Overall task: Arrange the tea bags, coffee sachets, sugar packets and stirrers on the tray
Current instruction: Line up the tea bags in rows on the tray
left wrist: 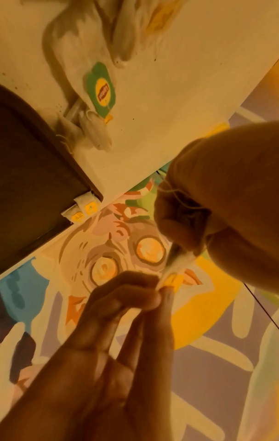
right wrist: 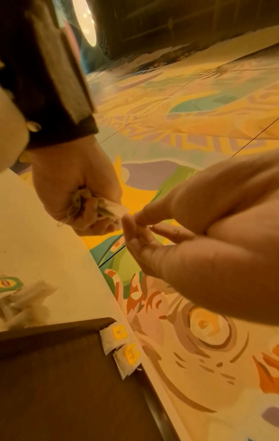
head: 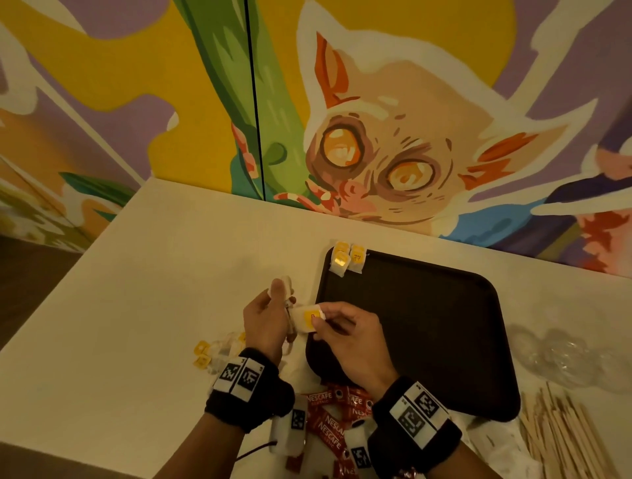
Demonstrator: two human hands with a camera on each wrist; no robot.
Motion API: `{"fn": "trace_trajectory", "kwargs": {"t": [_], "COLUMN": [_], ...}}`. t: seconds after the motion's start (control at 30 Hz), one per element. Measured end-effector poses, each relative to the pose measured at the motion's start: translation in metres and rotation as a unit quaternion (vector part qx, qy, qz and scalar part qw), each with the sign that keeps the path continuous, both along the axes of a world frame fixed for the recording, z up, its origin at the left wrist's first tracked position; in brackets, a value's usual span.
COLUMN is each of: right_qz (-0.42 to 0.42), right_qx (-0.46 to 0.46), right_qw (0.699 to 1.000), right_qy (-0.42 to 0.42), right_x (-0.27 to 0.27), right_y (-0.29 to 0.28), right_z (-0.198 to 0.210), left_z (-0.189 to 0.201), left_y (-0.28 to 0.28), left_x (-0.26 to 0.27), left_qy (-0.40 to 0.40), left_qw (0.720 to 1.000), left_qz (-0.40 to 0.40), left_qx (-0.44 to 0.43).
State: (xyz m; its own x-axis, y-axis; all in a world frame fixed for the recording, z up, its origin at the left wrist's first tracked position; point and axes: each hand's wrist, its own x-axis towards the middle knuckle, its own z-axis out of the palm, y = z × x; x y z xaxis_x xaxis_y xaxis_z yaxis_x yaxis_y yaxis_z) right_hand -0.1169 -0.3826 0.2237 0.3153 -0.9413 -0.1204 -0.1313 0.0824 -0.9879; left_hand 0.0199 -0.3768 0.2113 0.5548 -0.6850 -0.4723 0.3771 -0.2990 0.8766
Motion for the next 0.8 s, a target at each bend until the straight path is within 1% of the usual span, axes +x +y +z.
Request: {"fn": "trace_trajectory", "kwargs": {"t": [0.1, 0.17, 0.27, 0.33, 0.4, 0.47, 0.53, 0.6, 0.63, 0.67, 0.7, 0.8], "right_qz": [0.014, 0.023, 0.018, 0.022, 0.041, 0.058, 0.060, 0.057, 0.054, 0.050, 0.046, 0.043], "right_qx": [-0.010, -0.013, -0.009, -0.020, -0.040, -0.054, -0.061, -0.074, -0.076, -0.076, -0.075, -0.066], "right_qw": [1.000, 1.000, 1.000, 1.000, 0.998, 0.997, 0.996, 0.996, 0.996, 0.996, 0.996, 0.996], "right_qy": [0.000, -0.001, -0.005, 0.001, 0.012, 0.016, 0.007, -0.010, -0.013, -0.014, -0.017, -0.037], "right_x": [-0.005, -0.009, -0.016, -0.022, -0.028, -0.034, -0.035, -0.036, -0.036, -0.036, -0.037, -0.037], "right_y": [-0.003, -0.005, -0.008, -0.010, -0.014, -0.018, -0.022, -0.027, -0.029, -0.031, -0.033, -0.034], "right_z": [0.003, 0.005, 0.007, 0.008, 0.009, 0.012, 0.015, 0.018, 0.018, 0.018, 0.018, 0.015], "left_z": [0.003, 0.007, 0.012, 0.019, 0.027, 0.035, 0.044, 0.052, 0.054, 0.055, 0.055, 0.052], "left_y": [0.003, 0.007, 0.013, 0.016, 0.017, 0.019, 0.020, 0.021, 0.019, 0.017, 0.014, 0.008], "left_x": [0.006, 0.009, 0.013, 0.013, 0.012, 0.009, 0.010, 0.009, 0.007, 0.007, 0.007, 0.005], "left_qy": [0.052, 0.096, 0.126, 0.117, 0.067, -0.018, -0.112, -0.176, -0.204, -0.230, -0.250, -0.262], "left_qw": [0.998, 0.995, 0.990, 0.989, 0.991, 0.985, 0.961, 0.927, 0.911, 0.898, 0.892, 0.900], "left_qz": [0.021, 0.018, -0.027, -0.066, -0.104, -0.157, -0.244, -0.320, -0.346, -0.362, -0.366, -0.333], "left_qx": [-0.016, -0.031, -0.048, -0.057, -0.058, -0.066, -0.071, -0.087, -0.093, -0.093, -0.089, -0.103]}}
